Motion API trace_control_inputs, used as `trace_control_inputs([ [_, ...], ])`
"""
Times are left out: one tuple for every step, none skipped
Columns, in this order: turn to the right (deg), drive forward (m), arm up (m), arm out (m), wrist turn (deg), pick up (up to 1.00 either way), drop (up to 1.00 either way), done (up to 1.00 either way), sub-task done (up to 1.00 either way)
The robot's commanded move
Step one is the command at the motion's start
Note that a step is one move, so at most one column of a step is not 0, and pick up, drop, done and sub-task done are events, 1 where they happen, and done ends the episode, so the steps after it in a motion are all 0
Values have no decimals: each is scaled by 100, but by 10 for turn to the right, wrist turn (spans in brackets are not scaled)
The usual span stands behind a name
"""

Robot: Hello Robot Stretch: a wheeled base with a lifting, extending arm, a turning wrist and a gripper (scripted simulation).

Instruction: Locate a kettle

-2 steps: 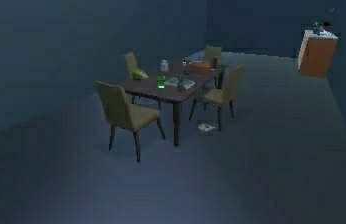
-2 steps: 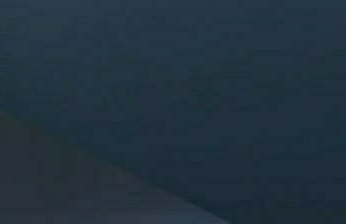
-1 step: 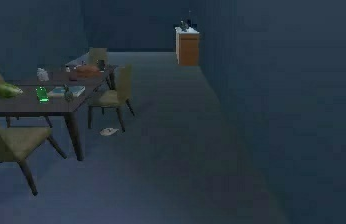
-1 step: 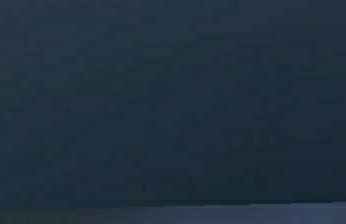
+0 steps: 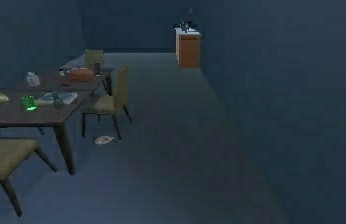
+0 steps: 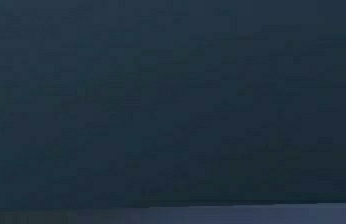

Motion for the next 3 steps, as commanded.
trace_control_inputs([
  [0,100,0,0,0,0,0,0,0],
  [60,0,0,0,0,0,0,0,0],
  [0,95,0,0,0,0,0,0,0],
])
